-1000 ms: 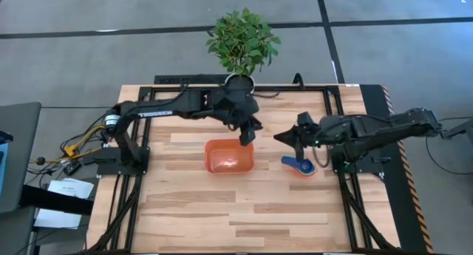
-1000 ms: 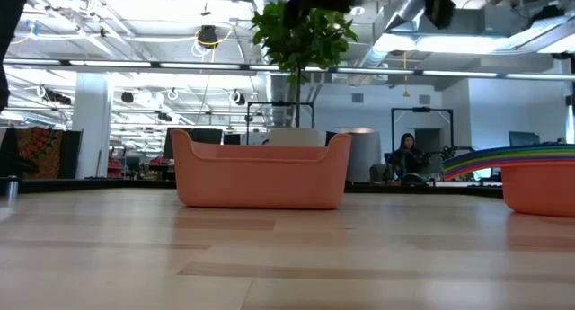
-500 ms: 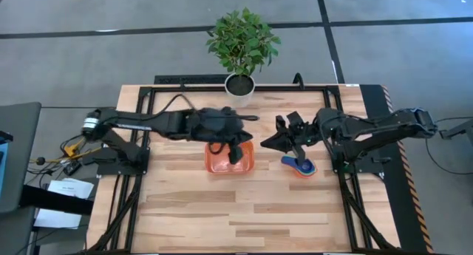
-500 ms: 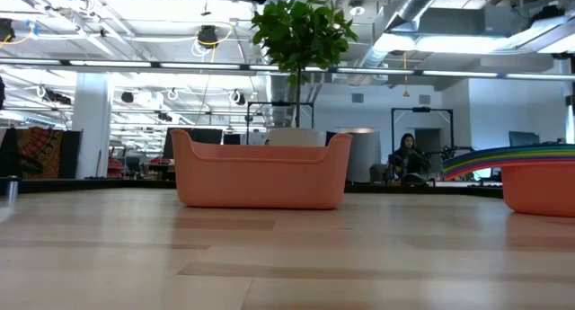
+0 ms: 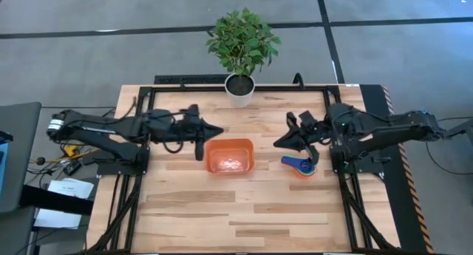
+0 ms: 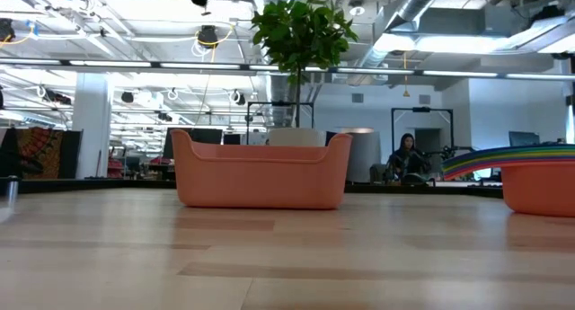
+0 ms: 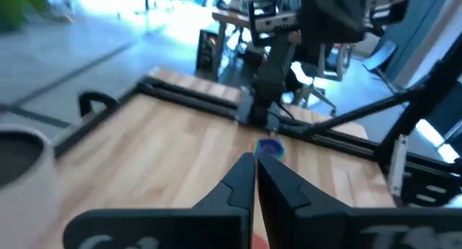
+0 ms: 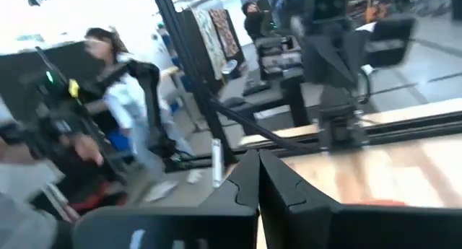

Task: Nest measuring cups in basket
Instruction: Put the nested measuring cups into the orange bin

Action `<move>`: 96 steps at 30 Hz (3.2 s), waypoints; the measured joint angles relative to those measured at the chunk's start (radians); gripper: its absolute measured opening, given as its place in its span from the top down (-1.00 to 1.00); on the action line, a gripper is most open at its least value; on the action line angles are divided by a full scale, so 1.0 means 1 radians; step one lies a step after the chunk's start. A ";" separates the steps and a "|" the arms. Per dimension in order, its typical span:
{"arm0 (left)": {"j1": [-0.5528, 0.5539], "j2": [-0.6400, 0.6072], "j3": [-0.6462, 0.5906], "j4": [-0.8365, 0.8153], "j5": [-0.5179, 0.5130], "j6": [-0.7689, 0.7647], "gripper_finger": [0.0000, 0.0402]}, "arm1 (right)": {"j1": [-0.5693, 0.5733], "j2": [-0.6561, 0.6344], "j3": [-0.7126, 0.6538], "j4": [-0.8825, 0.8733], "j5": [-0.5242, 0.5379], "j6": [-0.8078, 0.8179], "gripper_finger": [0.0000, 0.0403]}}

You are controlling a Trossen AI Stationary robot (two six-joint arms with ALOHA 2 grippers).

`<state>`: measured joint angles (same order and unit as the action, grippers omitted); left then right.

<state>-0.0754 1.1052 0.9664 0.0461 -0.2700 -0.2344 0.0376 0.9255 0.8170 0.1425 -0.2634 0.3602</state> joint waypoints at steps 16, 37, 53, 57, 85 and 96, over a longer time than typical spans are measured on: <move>-0.055 -0.189 -0.244 0.213 -0.006 0.317 1.00 | -0.104 -0.327 -0.090 -0.225 -0.001 -0.292 0.97; -0.054 -0.718 -0.827 0.385 -0.005 0.240 1.00 | -0.040 -0.465 -0.453 -0.037 0.060 -0.167 0.98; -0.054 -0.851 -0.868 0.394 -0.050 0.305 1.00 | 0.080 -0.785 -0.517 -0.057 0.134 -0.181 0.98; -0.054 -0.828 -0.868 0.399 -0.050 0.265 1.00 | 0.078 -0.777 -0.517 -0.061 0.140 -0.094 0.96; 0.208 0.037 -0.316 0.372 0.349 0.145 1.00 | 0.351 -0.337 -0.416 0.094 0.449 0.110 0.98; 0.273 0.428 0.027 0.211 0.778 0.130 1.00 | 0.579 -0.085 -0.234 -0.233 0.629 0.540 0.95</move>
<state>0.1971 1.5337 0.9930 0.2572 0.5076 -0.1042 0.6168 0.8405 0.5828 -0.0902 0.3660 0.9001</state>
